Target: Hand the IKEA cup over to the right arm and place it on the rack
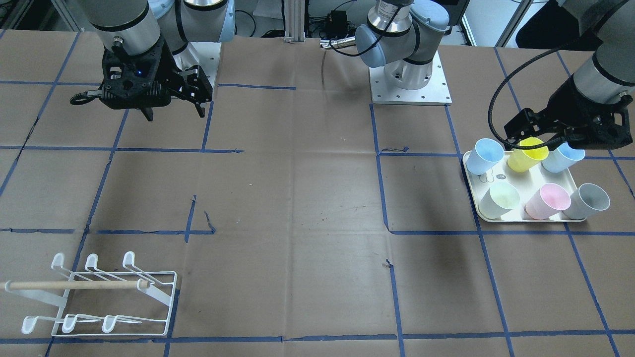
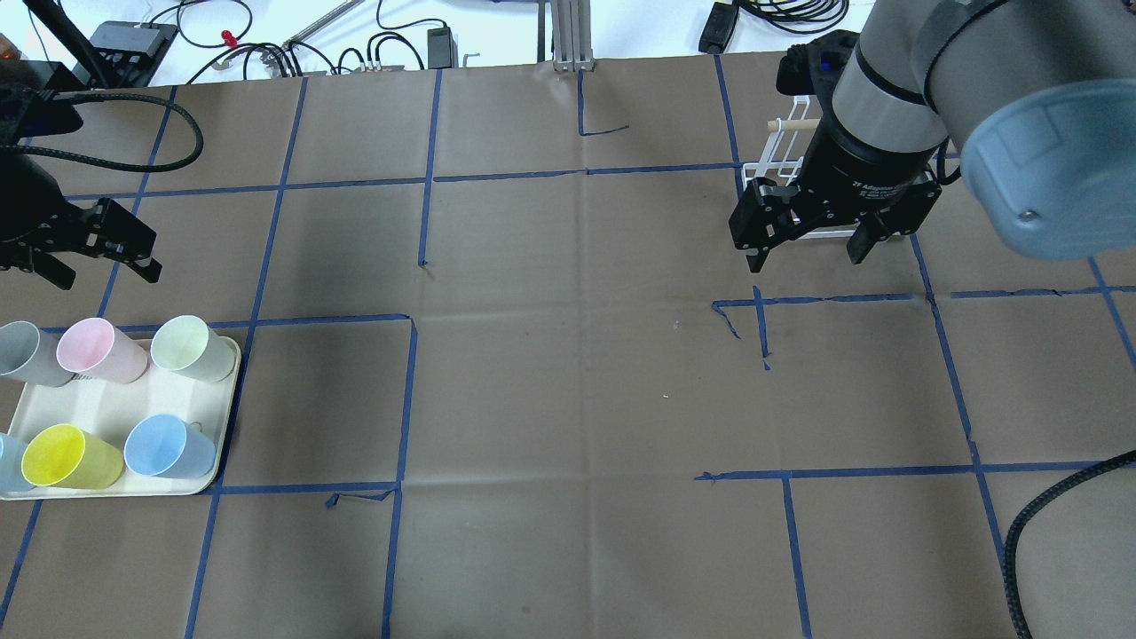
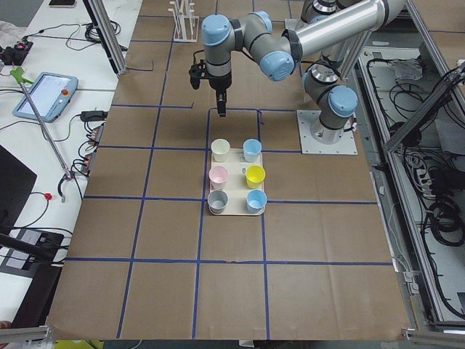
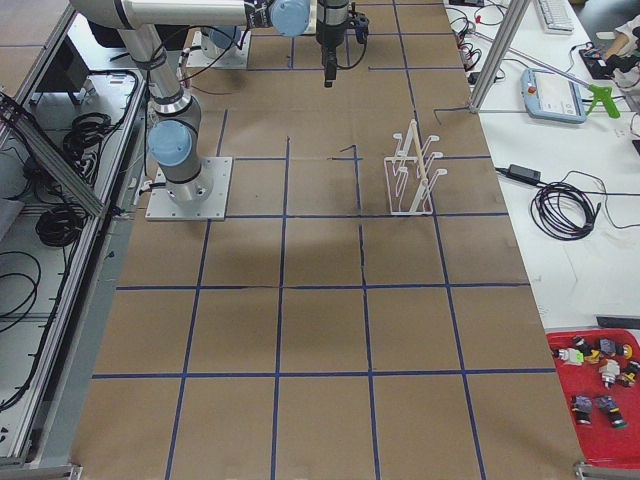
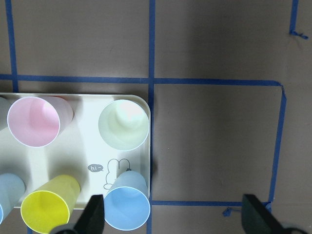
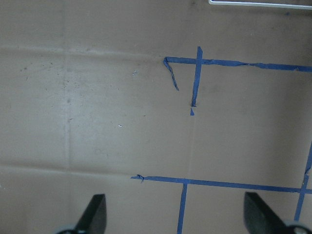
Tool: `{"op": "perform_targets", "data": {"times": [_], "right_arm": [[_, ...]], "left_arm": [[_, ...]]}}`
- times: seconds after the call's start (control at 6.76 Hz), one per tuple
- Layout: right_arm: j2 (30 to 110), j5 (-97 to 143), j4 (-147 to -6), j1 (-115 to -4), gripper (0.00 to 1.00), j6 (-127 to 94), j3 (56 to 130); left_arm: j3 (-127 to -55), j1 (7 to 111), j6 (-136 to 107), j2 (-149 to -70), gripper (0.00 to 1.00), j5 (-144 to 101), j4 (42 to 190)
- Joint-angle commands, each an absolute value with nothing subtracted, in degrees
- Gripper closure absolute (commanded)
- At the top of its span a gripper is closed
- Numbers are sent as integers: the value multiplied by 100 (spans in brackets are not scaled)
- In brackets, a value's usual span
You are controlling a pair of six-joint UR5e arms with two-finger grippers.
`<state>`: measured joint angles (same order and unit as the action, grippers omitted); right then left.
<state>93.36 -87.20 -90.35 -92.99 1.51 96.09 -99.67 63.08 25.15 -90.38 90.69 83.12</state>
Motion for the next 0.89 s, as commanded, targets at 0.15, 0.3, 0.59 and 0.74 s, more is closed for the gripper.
{"op": "perform_targets", "data": {"times": [0.15,0.3,0.59,0.74], "right_arm": [[9325,-8719,-9035,-9299,0,158,9624],[9325,-8719,-9044,-9299,0,158,9624],[9325,-8719,-9044,-9299,0,158,9633],[9290,-8719,-9035,-9299,0,158,9624]], "left_arm": [[-10771,6284,2514,-9543,1,9070,6958],[-11002,6293,2540,-9754,1,9062,6456],[-11021,6363,2505,-10045,1,9070,6363],[-11039,6398,2522,-10246,1,9079,6259]]}}
